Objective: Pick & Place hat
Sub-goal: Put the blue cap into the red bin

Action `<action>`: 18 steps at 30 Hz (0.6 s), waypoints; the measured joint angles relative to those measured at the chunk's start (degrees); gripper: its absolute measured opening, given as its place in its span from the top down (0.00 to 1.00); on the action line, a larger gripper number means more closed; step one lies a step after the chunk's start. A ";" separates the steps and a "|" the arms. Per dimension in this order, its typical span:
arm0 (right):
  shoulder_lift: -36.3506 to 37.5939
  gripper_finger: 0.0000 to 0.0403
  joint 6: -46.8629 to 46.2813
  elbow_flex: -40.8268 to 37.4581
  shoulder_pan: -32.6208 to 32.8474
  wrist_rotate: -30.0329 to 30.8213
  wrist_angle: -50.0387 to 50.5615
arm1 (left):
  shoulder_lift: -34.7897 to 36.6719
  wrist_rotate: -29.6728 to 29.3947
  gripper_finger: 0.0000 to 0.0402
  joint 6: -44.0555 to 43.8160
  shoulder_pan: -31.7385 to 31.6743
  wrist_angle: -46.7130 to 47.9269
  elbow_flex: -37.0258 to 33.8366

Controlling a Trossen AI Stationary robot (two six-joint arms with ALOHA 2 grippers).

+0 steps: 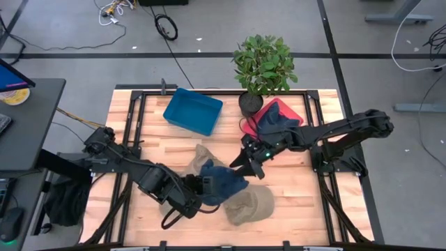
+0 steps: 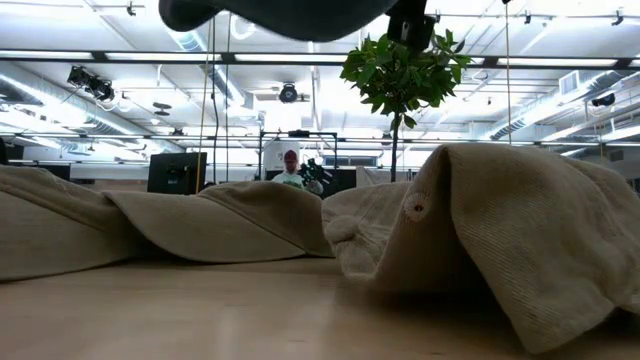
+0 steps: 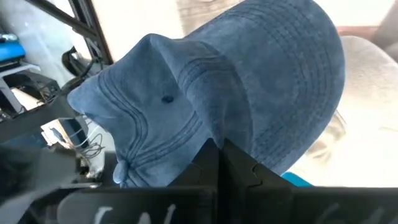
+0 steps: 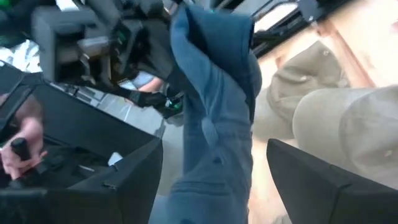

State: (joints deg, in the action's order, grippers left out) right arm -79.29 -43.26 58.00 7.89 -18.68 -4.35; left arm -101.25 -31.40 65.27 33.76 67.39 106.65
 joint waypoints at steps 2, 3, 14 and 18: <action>-1.16 0.28 -0.66 0.00 0.42 0.09 -0.84 | -0.02 0.04 0.99 0.12 0.04 -0.81 0.00; -1.84 0.28 -1.03 0.00 0.68 0.20 -1.28 | -0.02 0.05 0.99 0.12 0.04 -1.27 0.00; -8.84 0.29 -2.96 0.00 2.72 -1.74 -12.31 | -0.02 0.08 0.99 -0.93 0.04 -1.53 -0.02; -8.46 0.33 -2.91 0.00 2.70 -2.04 -12.40 | -0.02 1.05 0.99 -2.42 0.04 -1.39 -0.04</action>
State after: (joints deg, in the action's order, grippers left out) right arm -87.75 -46.17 58.00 10.59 -20.73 -16.74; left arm -101.28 -30.35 62.85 33.80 66.00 106.61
